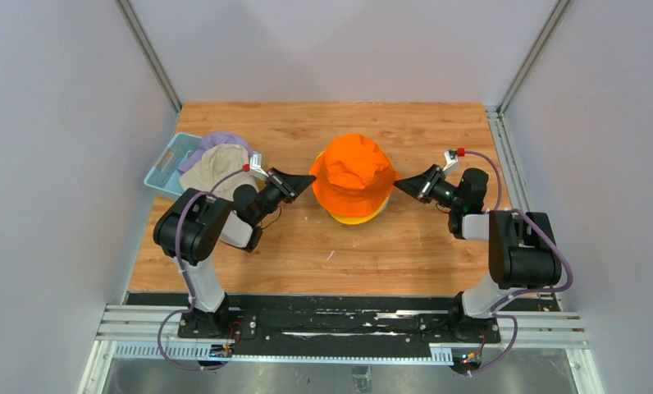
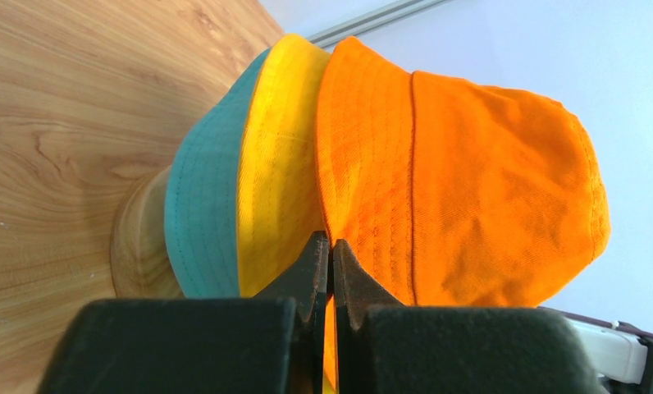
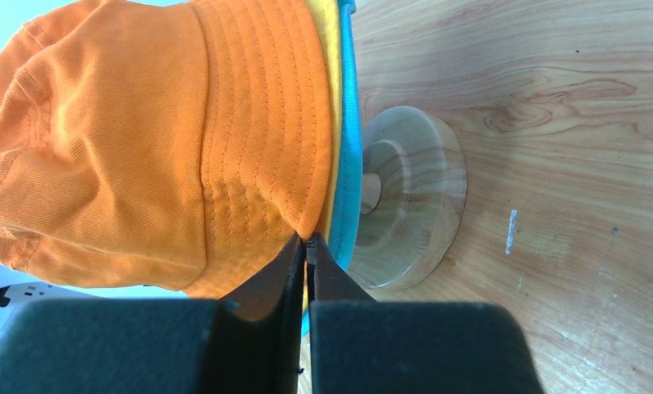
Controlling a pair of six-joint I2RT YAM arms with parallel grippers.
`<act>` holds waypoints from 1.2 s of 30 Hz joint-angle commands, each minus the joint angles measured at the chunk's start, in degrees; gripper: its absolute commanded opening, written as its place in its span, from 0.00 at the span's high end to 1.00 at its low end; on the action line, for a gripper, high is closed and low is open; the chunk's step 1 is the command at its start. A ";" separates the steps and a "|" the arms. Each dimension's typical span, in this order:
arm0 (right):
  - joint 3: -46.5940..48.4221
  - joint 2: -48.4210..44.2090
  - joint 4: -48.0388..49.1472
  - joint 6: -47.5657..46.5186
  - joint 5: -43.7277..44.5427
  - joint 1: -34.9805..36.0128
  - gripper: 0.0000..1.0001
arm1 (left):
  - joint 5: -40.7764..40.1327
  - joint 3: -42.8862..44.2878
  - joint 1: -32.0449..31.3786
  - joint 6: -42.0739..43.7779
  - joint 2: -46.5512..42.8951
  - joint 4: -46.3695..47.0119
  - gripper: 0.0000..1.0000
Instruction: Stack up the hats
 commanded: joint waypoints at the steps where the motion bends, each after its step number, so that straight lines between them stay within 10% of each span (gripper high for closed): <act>1: -0.72 1.21 -1.99 -1.76 0.26 -1.63 1.00 | -0.73 -1.12 0.67 2.50 0.90 -3.19 1.00; 8: -0.38 -0.98 -3.72 -2.09 0.39 -1.63 0.84 | -0.19 0.47 0.76 3.39 -2.24 -6.83 0.98; 13: 1.03 -7.50 -15.90 -9.17 3.94 -1.63 0.68 | -1.74 2.16 0.76 10.03 -10.53 -21.13 0.78; 25: 6.71 -17.38 -33.38 -17.21 10.02 -1.63 0.61 | -14.00 11.77 0.74 28.14 -34.77 -61.14 0.41; 36: 12.49 -16.76 -37.24 -18.74 11.66 -0.75 0.61 | -13.57 14.07 0.68 28.77 -34.88 -65.91 0.40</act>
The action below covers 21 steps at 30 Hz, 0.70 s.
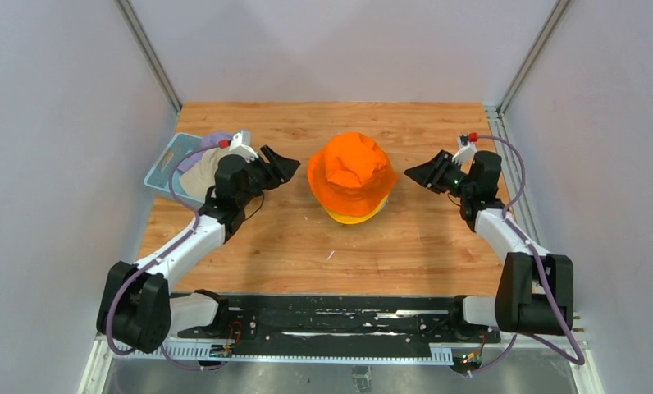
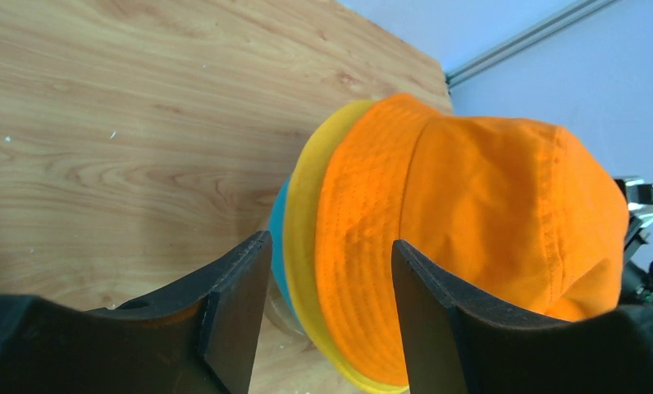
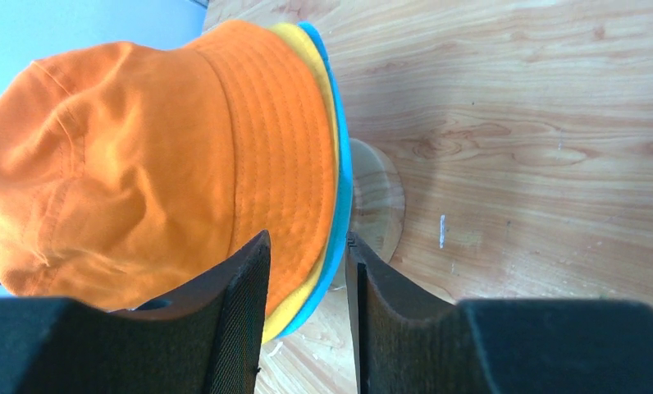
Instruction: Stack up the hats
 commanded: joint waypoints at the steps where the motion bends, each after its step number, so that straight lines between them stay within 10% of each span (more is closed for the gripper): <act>1: 4.76 0.35 -3.18 -2.80 2.49 0.31 0.61 | 0.96 2.07 0.33 0.95 0.94 -1.85 0.40; 21: 12.18 11.58 -4.28 -6.26 5.06 7.98 0.61 | 5.77 7.78 -4.79 2.58 10.25 -1.82 0.40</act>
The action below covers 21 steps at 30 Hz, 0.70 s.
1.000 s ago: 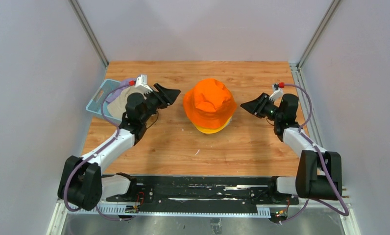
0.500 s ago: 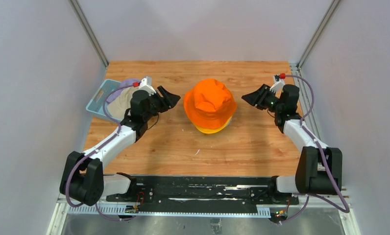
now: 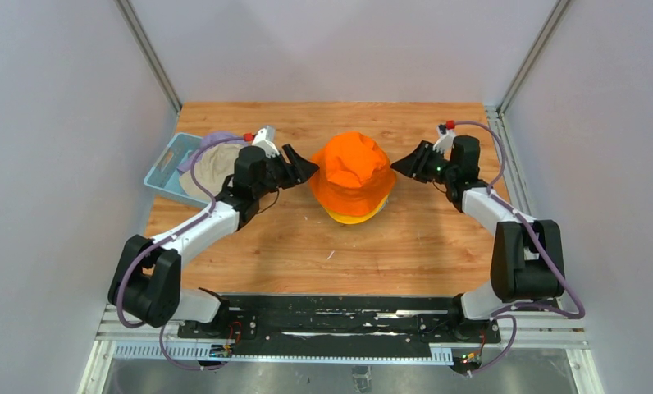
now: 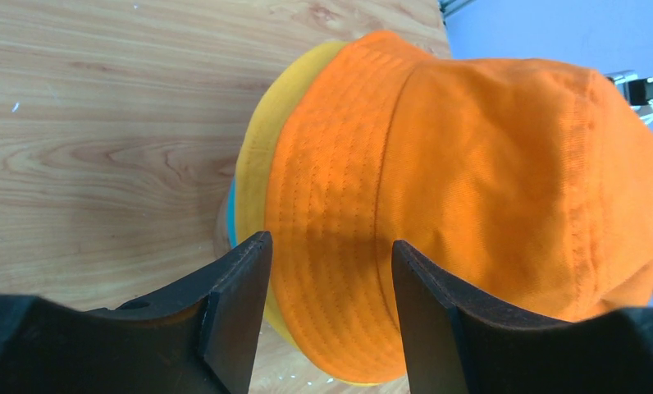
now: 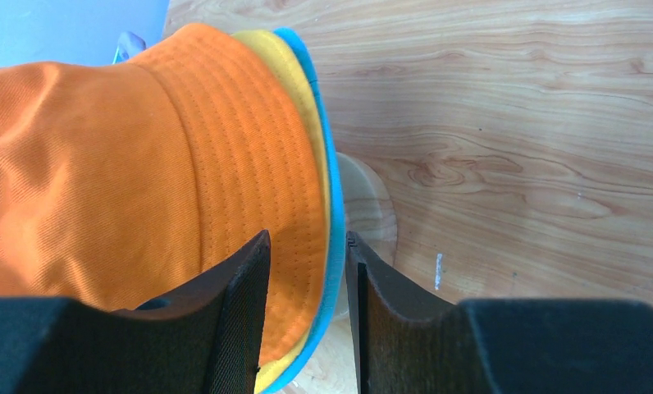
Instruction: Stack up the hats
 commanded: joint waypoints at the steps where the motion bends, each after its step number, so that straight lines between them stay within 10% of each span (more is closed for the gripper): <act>1: 1.28 -0.30 -0.83 -1.86 0.75 2.41 0.61 | 1.45 2.07 -0.55 1.47 2.41 0.75 0.40; 21: -7.36 -14.01 -8.81 -3.69 3.48 8.77 0.61 | 6.54 15.67 -0.58 0.60 17.93 4.30 0.40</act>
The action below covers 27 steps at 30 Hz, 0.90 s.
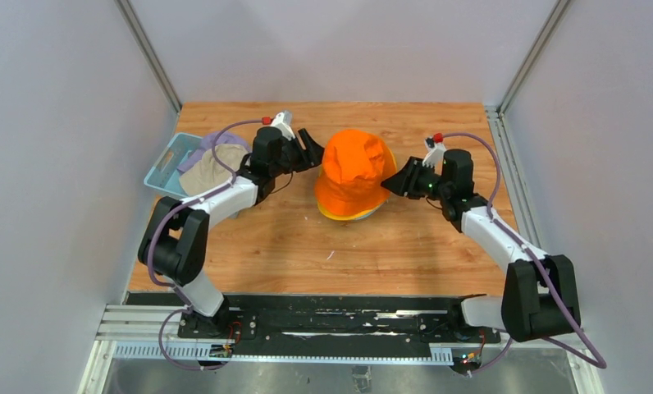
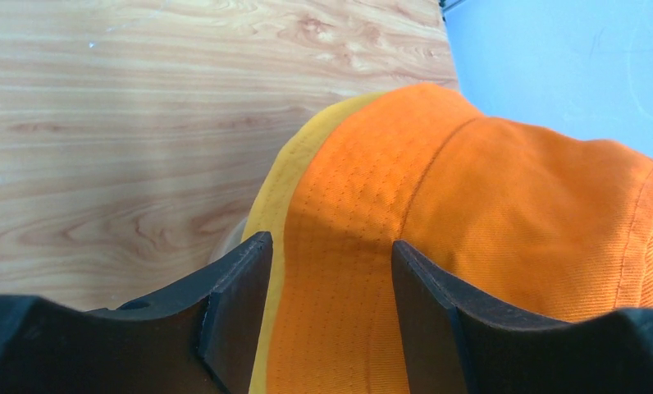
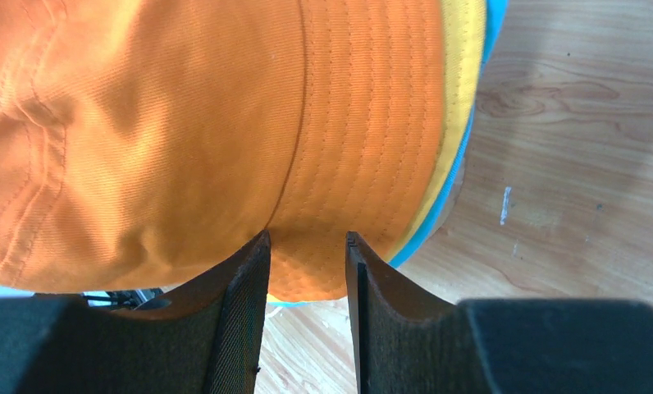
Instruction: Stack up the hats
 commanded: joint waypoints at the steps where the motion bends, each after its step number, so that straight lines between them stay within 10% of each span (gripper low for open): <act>1: -1.41 -1.98 -1.98 -1.08 0.45 1.56 0.61 | 3.35 4.28 -0.39 0.31 2.62 2.54 0.40; 27: 9.81 -6.83 -9.20 -4.70 7.54 1.43 0.61 | -5.55 8.63 0.26 5.87 4.50 -4.71 0.40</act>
